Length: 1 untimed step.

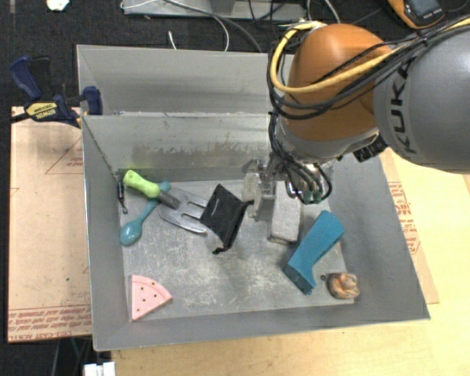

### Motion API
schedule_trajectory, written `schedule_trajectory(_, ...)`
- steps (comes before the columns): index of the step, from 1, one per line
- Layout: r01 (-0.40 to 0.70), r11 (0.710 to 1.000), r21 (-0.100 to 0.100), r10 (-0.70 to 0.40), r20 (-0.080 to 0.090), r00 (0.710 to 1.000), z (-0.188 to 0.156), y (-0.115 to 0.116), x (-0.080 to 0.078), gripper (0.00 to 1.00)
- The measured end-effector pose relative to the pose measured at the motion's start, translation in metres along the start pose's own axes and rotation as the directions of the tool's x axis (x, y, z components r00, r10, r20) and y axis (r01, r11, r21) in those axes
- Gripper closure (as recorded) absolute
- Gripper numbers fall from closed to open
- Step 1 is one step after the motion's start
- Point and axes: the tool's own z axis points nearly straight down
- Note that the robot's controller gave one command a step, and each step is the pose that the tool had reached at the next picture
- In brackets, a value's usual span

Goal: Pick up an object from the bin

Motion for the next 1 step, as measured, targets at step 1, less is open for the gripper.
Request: schedule_trajectory(1, -0.023, 1.000, 0.000, 0.023, -0.004, 1.000, -0.0451, 0.0053, 0.0074, 1.00)
